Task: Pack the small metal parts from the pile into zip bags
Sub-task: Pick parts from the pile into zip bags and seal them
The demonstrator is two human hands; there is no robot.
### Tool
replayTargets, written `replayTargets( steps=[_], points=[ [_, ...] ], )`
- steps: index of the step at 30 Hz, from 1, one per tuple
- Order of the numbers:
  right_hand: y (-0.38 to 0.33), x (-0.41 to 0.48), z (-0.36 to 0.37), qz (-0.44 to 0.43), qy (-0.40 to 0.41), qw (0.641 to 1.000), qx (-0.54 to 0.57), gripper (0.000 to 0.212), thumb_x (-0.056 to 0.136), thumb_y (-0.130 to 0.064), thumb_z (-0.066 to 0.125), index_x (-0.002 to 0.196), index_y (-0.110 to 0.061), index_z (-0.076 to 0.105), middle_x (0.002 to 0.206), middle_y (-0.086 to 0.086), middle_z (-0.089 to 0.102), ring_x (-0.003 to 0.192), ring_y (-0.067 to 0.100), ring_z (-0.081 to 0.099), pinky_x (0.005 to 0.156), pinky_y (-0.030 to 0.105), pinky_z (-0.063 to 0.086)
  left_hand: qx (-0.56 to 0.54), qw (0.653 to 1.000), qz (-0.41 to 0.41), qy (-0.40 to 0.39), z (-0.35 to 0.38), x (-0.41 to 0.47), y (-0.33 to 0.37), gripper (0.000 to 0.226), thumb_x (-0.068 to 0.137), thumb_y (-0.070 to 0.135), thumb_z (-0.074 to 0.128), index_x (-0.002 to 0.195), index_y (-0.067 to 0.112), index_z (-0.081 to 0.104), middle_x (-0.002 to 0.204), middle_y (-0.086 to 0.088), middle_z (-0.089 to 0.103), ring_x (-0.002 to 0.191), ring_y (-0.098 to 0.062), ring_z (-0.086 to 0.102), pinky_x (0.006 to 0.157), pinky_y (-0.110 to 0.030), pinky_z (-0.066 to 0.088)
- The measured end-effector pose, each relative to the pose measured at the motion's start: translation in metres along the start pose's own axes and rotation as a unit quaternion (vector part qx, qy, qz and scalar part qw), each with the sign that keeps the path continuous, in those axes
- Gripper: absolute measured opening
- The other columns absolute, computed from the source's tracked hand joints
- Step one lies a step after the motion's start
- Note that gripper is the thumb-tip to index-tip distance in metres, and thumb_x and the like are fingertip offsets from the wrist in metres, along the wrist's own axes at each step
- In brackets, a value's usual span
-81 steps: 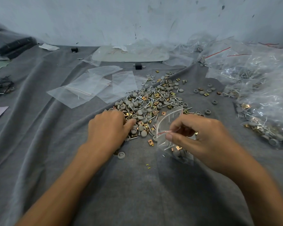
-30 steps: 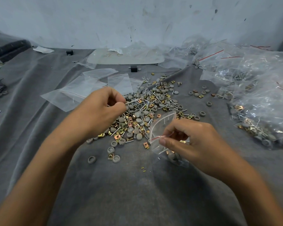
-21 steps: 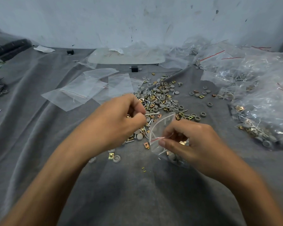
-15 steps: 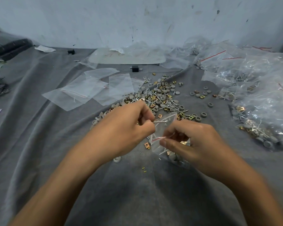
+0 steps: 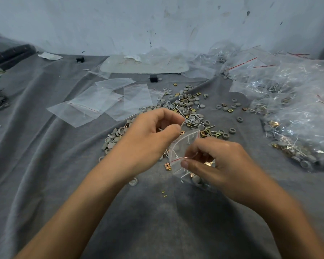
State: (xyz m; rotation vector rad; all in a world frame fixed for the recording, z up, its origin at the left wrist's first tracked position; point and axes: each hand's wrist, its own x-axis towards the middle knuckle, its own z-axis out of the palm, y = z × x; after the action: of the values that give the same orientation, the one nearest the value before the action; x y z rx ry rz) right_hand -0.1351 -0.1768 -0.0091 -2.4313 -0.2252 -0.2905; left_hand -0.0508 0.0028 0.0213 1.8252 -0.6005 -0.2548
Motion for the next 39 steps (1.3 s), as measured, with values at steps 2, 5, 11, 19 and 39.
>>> replayTargets(
  steps=[2, 5, 11, 19, 39],
  points=[
    [0.000, 0.000, 0.000, -0.001, -0.001, 1.000, -0.002, 0.013, 0.088, -0.043, 0.071, 0.088, -0.030, 0.067, 0.080, -0.018, 0.061, 0.085, 0.003, 0.060, 0.071, 0.022, 0.047, -0.017, 1.000, -0.001, 0.013, 0.007, 0.000, -0.003, 0.013, 0.096, 0.015, 0.063, 0.101, 0.024, 0.071, 0.077, 0.004, 0.065, 0.063, 0.003, 0.054, 0.059, -0.011, 0.043],
    [0.000, 0.001, 0.000, -0.001, -0.002, 1.000, -0.002, 0.011, 0.088, -0.041, 0.072, 0.088, -0.031, 0.067, 0.081, -0.019, 0.061, 0.084, 0.003, 0.061, 0.071, 0.023, 0.048, -0.023, 1.000, -0.001, 0.018, 0.012, 0.001, -0.006, 0.014, 0.096, 0.014, 0.064, 0.101, 0.024, 0.073, 0.083, 0.002, 0.071, 0.068, 0.004, 0.058, 0.063, -0.010, 0.045],
    [0.003, 0.000, 0.000, -0.006, 0.005, 1.000, 0.006, 0.012, 0.087, -0.042, 0.071, 0.087, -0.030, 0.067, 0.081, -0.016, 0.063, 0.085, 0.006, 0.062, 0.071, 0.023, 0.048, -0.051, 0.998, 0.026, 0.039, 0.007, 0.002, -0.005, 0.014, 0.091, 0.014, 0.072, 0.100, 0.024, 0.073, 0.092, 0.006, 0.075, 0.077, -0.005, 0.065, 0.071, -0.020, 0.054],
    [0.005, 0.001, -0.004, -0.017, 0.044, 0.999, 0.016, 0.013, 0.088, -0.039, 0.071, 0.085, -0.027, 0.067, 0.076, -0.014, 0.064, 0.078, 0.007, 0.062, 0.068, 0.023, 0.046, 0.039, 0.997, 0.060, 0.009, 0.004, -0.004, -0.006, 0.019, 0.086, 0.032, 0.079, 0.103, 0.036, 0.071, 0.091, 0.021, 0.068, 0.071, -0.005, 0.059, 0.063, -0.020, 0.050],
    [-0.014, -0.001, -0.013, -0.072, 0.233, 0.966, 0.085, 0.019, 0.086, -0.035, 0.075, 0.086, -0.021, 0.062, 0.067, -0.004, 0.058, 0.061, 0.016, 0.057, 0.057, 0.027, 0.047, 0.122, 0.979, 0.153, 0.064, 0.001, -0.008, 0.004, 0.003, 0.093, 0.036, 0.071, 0.094, 0.036, 0.073, 0.071, 0.014, 0.068, 0.055, -0.002, 0.054, 0.052, -0.016, 0.040]
  ],
)
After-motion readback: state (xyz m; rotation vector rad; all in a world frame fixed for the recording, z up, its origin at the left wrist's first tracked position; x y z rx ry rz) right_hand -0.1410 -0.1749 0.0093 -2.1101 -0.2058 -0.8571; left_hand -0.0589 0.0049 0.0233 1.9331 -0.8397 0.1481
